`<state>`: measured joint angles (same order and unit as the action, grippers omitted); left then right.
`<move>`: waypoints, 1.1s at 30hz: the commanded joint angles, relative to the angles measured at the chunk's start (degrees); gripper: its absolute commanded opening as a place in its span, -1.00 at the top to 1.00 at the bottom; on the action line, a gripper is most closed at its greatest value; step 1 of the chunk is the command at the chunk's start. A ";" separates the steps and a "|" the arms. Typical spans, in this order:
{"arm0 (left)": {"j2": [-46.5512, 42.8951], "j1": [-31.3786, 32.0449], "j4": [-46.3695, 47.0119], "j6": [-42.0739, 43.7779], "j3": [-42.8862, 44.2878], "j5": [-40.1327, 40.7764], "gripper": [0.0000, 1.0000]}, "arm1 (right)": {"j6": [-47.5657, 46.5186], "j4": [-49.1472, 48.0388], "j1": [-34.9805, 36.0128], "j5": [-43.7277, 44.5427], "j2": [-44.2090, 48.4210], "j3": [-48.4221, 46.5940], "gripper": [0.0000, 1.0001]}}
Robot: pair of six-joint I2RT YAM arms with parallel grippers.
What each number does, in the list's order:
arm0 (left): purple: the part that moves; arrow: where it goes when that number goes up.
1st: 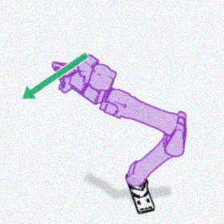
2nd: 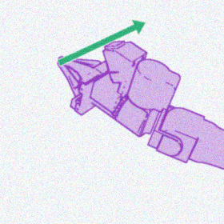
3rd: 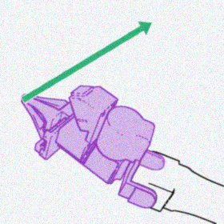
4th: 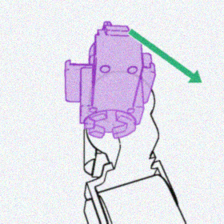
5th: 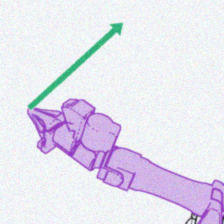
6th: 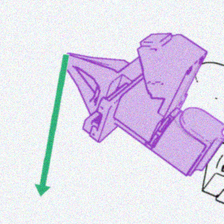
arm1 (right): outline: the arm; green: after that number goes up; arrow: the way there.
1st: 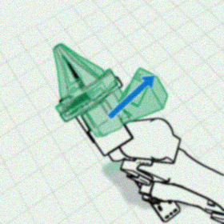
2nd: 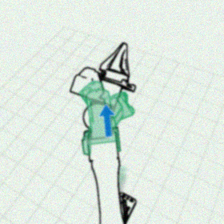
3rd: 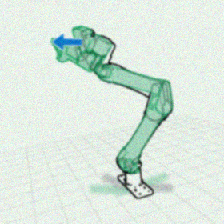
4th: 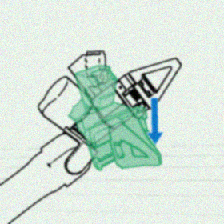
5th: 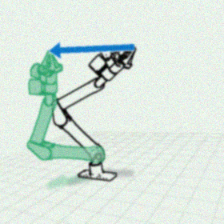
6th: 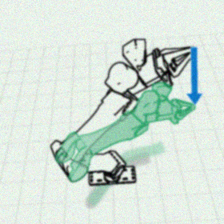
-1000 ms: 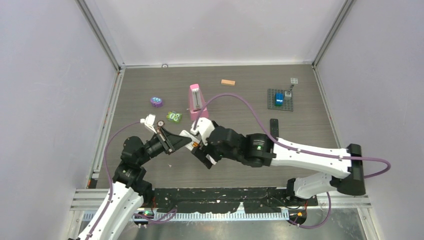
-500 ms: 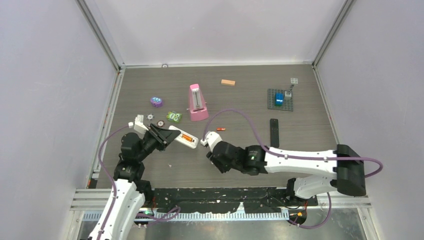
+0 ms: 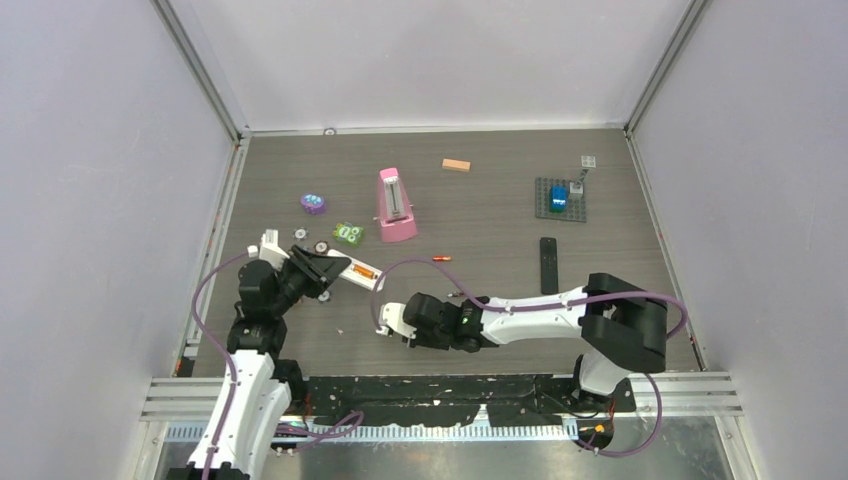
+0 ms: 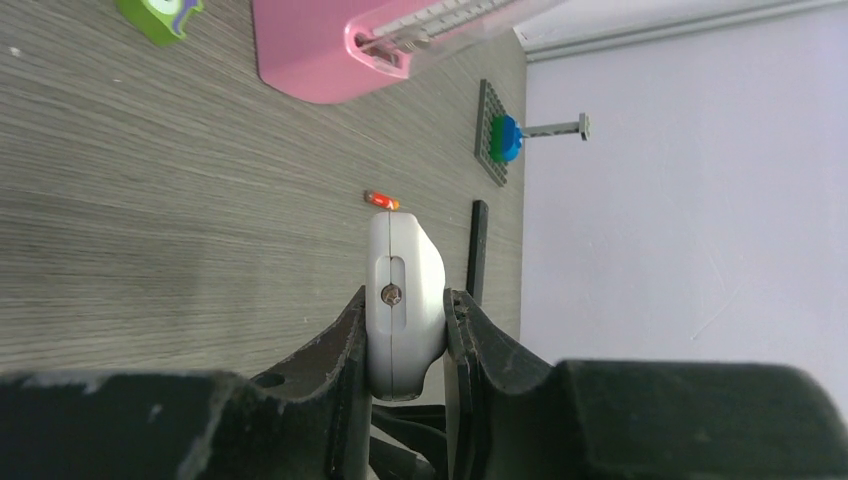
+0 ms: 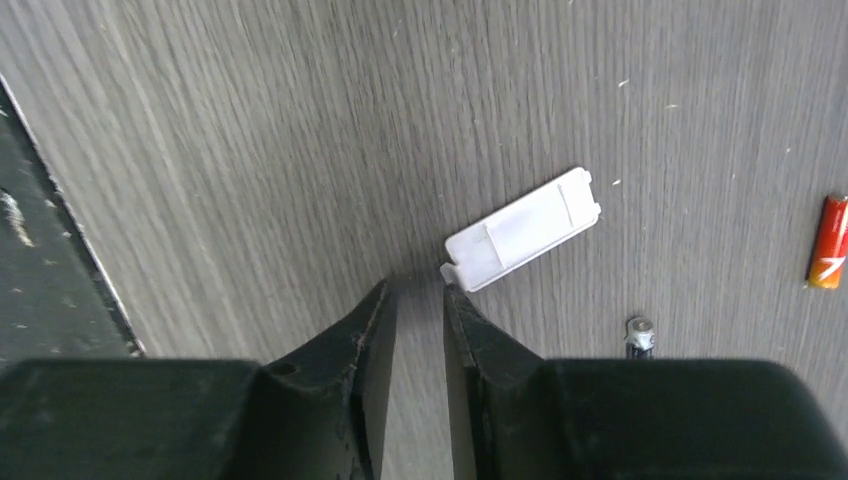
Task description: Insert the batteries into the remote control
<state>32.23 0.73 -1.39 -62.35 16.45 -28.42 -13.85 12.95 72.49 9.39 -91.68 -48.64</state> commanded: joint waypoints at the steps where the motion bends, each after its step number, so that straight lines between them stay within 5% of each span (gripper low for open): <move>1: 0.45 -3.45 1.56 1.70 0.46 -2.77 1.00 | -9.69 -4.32 -1.96 -4.24 -0.89 -0.96 0.44; 13: 1.74 -6.28 3.09 2.33 -0.52 -5.69 1.00 | -14.99 2.31 -6.24 -16.58 -3.90 -2.99 0.57; 25: 1.14 -7.34 2.40 3.04 -0.71 -6.51 1.00 | -11.68 8.48 -8.51 -17.19 -7.71 -9.09 0.89; 30: 0.81 -7.36 2.46 3.02 -0.89 -6.73 1.00 | -3.90 7.11 -10.37 -20.62 -5.91 -12.06 0.89; 33: 0.45 -7.37 2.17 3.10 -0.89 -6.71 1.00 | -3.56 6.43 -11.13 -19.60 -3.75 -11.89 0.50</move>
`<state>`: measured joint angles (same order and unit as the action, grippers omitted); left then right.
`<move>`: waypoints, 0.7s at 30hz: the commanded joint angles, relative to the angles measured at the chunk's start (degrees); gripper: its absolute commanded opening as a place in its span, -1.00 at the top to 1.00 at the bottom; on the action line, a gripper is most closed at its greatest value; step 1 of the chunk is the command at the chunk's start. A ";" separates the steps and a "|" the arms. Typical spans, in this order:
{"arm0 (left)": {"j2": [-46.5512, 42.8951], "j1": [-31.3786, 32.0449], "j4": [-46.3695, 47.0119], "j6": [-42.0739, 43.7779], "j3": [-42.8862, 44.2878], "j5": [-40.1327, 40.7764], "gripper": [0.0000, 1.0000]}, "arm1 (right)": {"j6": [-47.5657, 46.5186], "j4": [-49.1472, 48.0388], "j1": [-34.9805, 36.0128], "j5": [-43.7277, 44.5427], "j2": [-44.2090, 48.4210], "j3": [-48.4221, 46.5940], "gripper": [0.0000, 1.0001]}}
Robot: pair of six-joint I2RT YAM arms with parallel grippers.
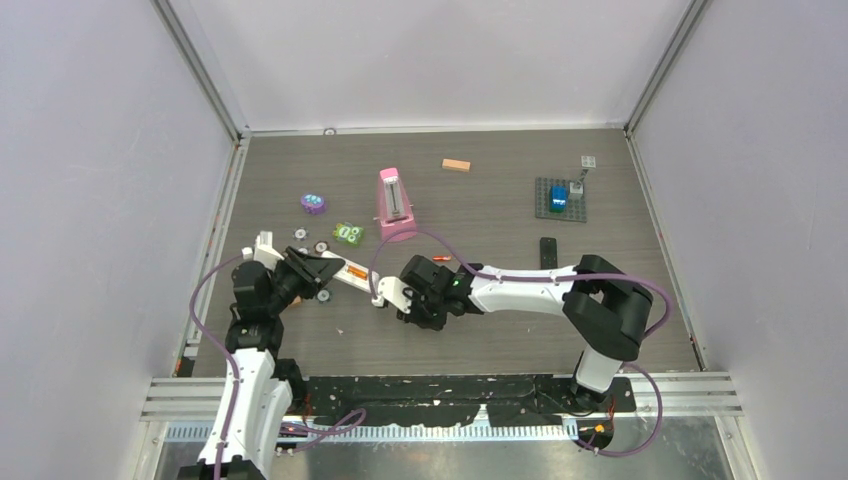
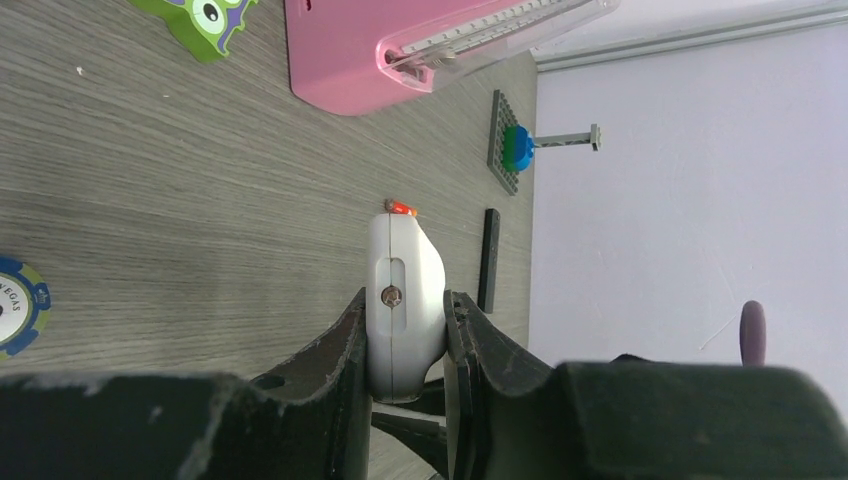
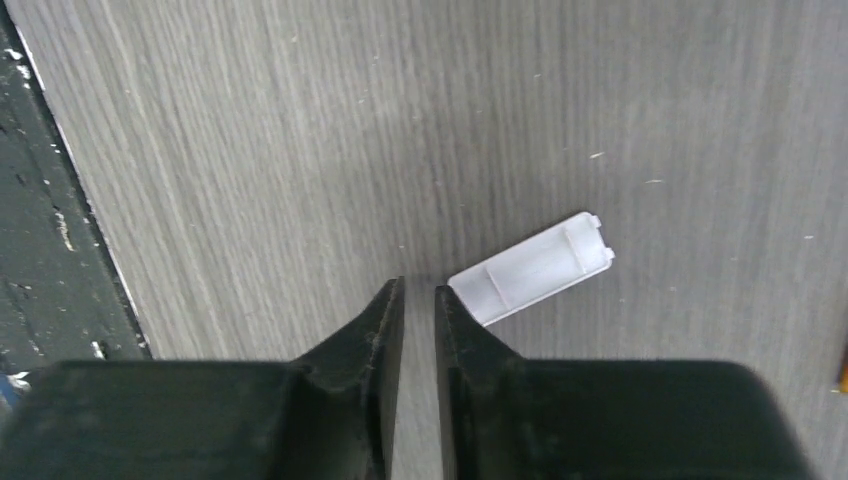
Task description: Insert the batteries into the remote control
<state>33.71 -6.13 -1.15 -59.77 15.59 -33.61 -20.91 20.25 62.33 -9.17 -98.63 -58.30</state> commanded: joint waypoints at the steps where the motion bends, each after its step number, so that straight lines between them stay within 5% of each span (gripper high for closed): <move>1: -1.27 -0.52 1.90 0.53 -0.10 -1.55 1.00 | 3.00 -0.66 -1.06 0.02 4.15 -2.11 0.28; 5: -1.42 -0.63 1.86 0.46 0.00 -1.55 1.00 | -0.79 1.77 -1.71 0.91 5.33 -1.76 0.00; 10: -1.31 -0.62 1.85 0.51 0.09 -1.55 1.00 | -6.01 3.66 -2.02 -0.99 5.22 -0.59 -0.03; 16: -1.42 -0.73 1.88 0.59 -0.05 -1.56 1.00 | -9.19 3.14 -2.12 -0.08 3.24 -0.50 0.36; 21: -1.40 -0.95 1.86 0.72 -0.04 -1.77 1.00 | -9.65 1.48 -2.13 0.92 1.73 -0.56 0.49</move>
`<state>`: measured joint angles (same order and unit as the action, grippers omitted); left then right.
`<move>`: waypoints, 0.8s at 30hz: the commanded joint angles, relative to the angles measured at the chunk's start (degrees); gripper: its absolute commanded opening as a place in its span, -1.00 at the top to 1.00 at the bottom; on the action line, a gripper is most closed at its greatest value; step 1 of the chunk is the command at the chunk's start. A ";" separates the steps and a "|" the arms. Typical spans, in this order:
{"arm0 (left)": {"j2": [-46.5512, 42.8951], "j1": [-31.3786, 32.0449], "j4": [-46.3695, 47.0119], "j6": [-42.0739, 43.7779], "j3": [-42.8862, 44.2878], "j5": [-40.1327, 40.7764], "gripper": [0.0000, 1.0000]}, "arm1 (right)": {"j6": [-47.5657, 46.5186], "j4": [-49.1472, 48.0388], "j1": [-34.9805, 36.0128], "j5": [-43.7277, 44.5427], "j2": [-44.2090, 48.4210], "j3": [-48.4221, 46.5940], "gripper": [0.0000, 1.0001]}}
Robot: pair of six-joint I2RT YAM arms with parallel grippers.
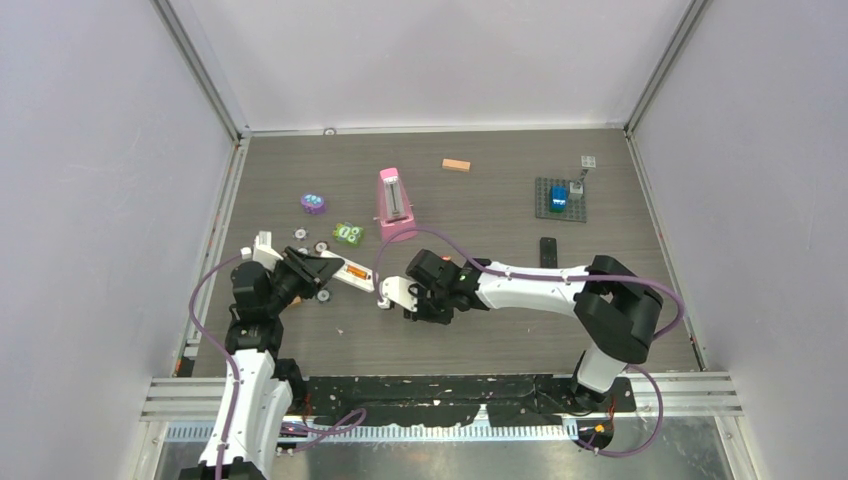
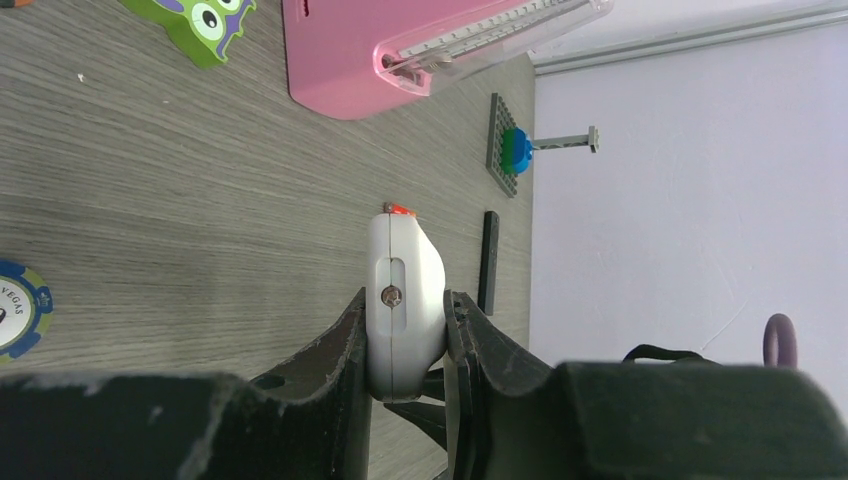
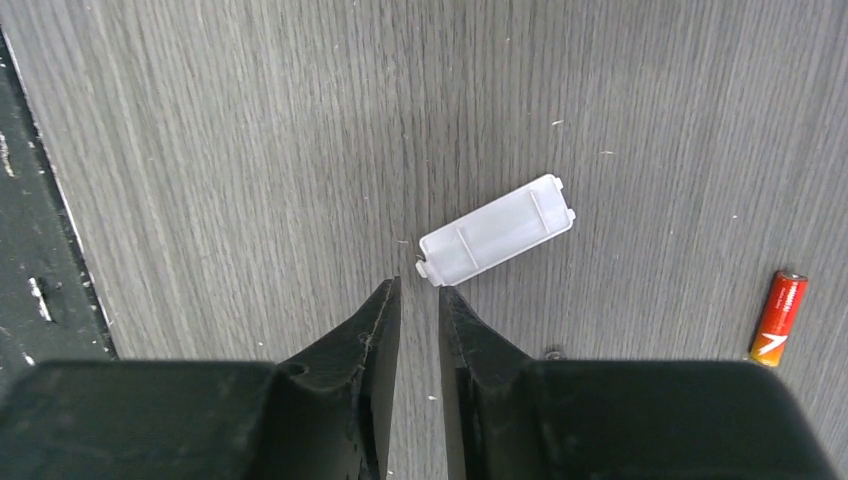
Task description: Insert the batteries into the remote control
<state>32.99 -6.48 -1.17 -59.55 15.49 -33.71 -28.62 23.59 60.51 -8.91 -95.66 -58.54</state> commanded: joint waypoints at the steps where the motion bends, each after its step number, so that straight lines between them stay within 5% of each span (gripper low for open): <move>1: -0.65 -0.70 1.92 0.57 0.11 -1.70 1.00 | -2.07 -1.95 -0.31 0.56 -1.56 -0.33 0.49; 14: -0.39 -0.95 2.38 0.62 -0.19 -2.03 1.00 | -2.21 -3.47 -0.42 1.93 -4.88 -0.06 0.44; 20: -0.49 -1.14 2.37 0.62 -0.28 -2.26 1.00 | 0.63 -0.95 -0.69 2.45 -6.41 -2.24 0.86; 24: -0.66 -1.13 2.41 0.64 -0.45 -2.52 1.00 | 6.42 -0.78 -1.87 0.29 -5.22 -3.56 0.89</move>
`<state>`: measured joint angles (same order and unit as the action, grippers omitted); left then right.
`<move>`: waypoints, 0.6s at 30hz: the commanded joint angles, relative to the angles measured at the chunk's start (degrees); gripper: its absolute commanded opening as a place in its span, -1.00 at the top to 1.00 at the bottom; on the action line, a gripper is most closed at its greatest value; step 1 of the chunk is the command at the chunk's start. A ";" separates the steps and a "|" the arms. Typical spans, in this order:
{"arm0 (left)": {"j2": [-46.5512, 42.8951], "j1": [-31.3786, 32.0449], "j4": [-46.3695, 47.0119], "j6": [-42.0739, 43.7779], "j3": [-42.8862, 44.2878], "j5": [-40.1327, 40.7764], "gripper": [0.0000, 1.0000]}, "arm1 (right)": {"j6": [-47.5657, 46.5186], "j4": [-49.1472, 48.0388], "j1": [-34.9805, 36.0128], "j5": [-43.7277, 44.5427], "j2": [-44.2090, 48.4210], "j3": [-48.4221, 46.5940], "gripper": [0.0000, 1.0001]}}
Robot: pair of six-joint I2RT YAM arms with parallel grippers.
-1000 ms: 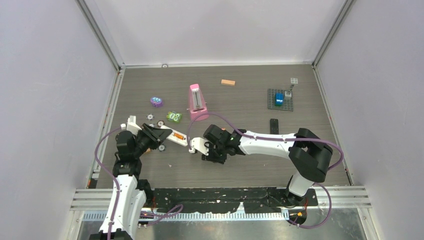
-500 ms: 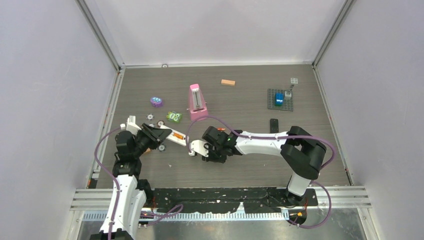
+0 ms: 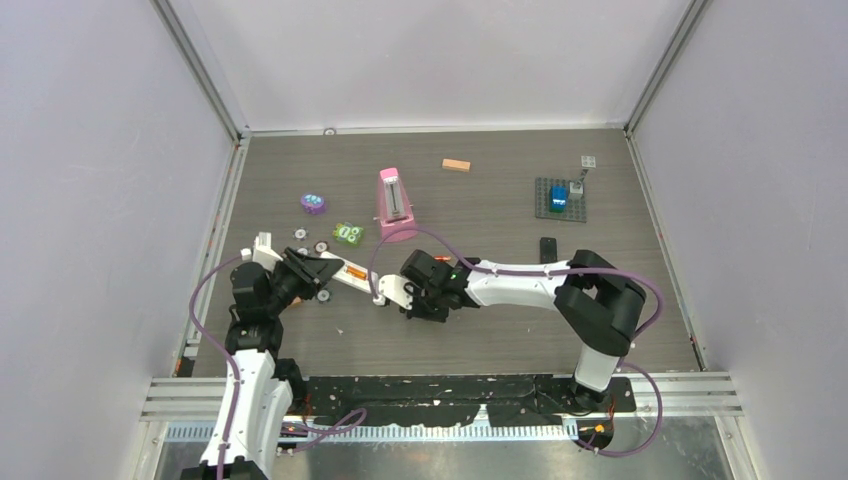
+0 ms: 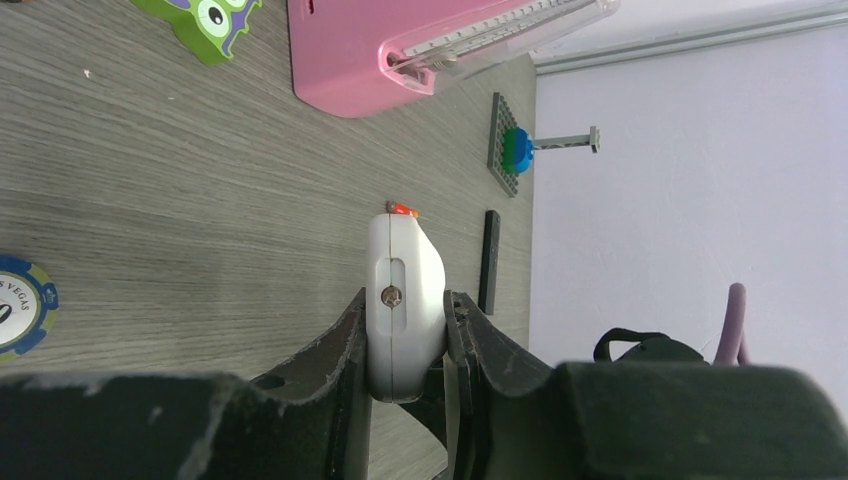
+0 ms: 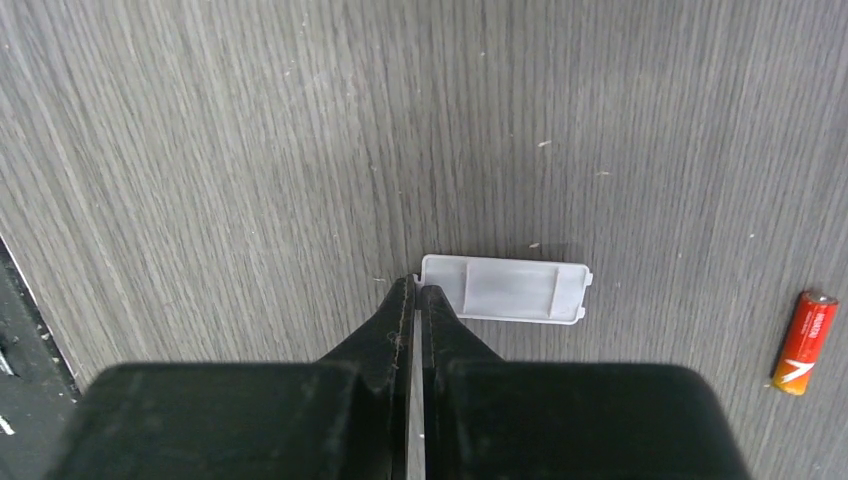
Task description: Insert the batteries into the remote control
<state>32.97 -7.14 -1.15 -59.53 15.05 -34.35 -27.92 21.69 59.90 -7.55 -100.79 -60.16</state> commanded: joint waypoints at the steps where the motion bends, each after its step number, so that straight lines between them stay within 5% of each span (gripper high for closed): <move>1: -0.74 -0.44 2.31 0.57 -0.13 -1.97 1.00 | 8.53 1.01 -1.86 -2.40 0.87 -2.21 0.89; 10: -2.41 -0.51 3.44 -1.60 -1.73 -3.16 1.00 | 29.69 -7.05 -5.67 -9.28 12.48 1.61 0.89; 18: -3.51 -0.29 13.63 -12.42 -6.36 -7.39 1.00 | 65.03 -23.48 -6.18 -10.01 28.50 10.01 0.89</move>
<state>30.79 -7.25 2.52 -64.27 10.57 -37.56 13.61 11.33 53.67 -16.36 -79.42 -53.95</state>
